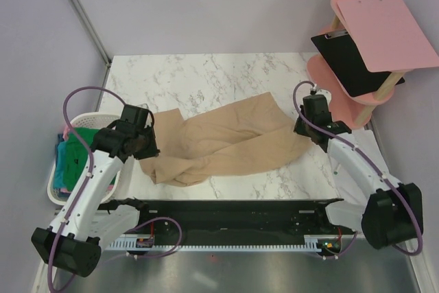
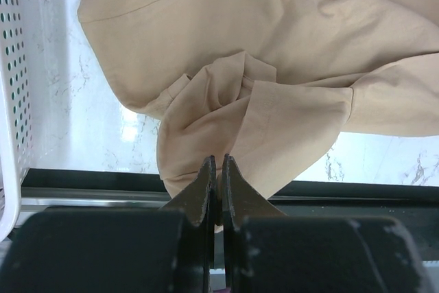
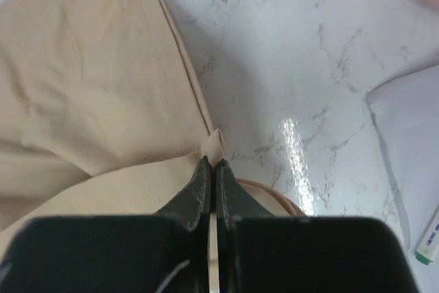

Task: Fold and stack the t-shirts
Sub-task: Flatten out the tshirt

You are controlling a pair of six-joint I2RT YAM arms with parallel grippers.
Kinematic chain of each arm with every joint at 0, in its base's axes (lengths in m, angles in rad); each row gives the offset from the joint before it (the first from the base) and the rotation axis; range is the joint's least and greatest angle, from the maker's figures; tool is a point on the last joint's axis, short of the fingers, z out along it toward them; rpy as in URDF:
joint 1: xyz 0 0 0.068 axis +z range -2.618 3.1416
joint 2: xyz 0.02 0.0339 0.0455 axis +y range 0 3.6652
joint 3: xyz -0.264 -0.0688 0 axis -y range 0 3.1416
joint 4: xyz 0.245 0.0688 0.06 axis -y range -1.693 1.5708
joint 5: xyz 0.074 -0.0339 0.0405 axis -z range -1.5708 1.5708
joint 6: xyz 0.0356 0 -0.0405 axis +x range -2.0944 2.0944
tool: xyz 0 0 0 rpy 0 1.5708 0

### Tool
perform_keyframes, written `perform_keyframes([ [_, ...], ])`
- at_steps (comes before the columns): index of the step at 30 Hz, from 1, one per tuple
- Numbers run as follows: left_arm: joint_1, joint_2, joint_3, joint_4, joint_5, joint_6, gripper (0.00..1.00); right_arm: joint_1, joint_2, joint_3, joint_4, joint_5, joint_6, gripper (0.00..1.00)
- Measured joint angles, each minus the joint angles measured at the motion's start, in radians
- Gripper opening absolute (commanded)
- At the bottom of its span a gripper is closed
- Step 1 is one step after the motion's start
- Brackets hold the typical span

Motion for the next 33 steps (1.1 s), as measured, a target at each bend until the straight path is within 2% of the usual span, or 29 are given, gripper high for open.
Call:
perform_keyframes([
  [5, 0.0, 0.002, 0.001, 0.0, -0.008, 0.0, 0.02, 0.0, -0.221, -0.015, 0.006, 0.039, 0.011, 0.02],
  [8, 0.0, 0.003, 0.028, -0.008, -0.024, 0.0, 0.02, 0.0, -0.349, -0.044, 0.023, 0.059, 0.012, 0.16],
  [10, 0.0, 0.009, 0.074, -0.015, -0.036, 0.002, 0.02, 0.0, -0.399, -0.061, 0.026, 0.068, 0.014, 0.35],
  [14, 0.0, 0.027, 0.16, -0.014, -0.054, 0.01, 0.02, 0.0, -0.359, -0.073, 0.027, 0.068, 0.013, 0.48],
  [15, 0.0, 0.031, 0.167, -0.011, -0.055, 0.011, 0.02, 0.0, -0.328, -0.079, 0.024, 0.061, 0.011, 0.62],
  [18, 0.0, 0.034, 0.166, -0.017, -0.054, 0.012, 0.02, 0.0, -0.251, -0.136, 0.021, 0.018, 0.019, 0.98],
  [21, 0.0, 0.027, 0.154, -0.018, -0.053, 0.012, 0.02, 0.0, -0.274, -0.211, -0.005, -0.031, 0.028, 0.98],
  [25, 0.0, 0.009, 0.117, -0.02, -0.048, 0.012, 0.02, 0.0, -0.294, -0.204, -0.014, -0.048, 0.026, 0.98],
  [28, 0.0, -0.004, 0.089, -0.025, -0.048, 0.012, 0.02, 0.0, -0.226, -0.163, -0.018, -0.04, 0.009, 0.97],
  [33, 0.0, -0.011, 0.077, -0.029, -0.056, 0.012, 0.02, 0.0, -0.072, -0.114, -0.035, 0.026, -0.005, 0.88],
])
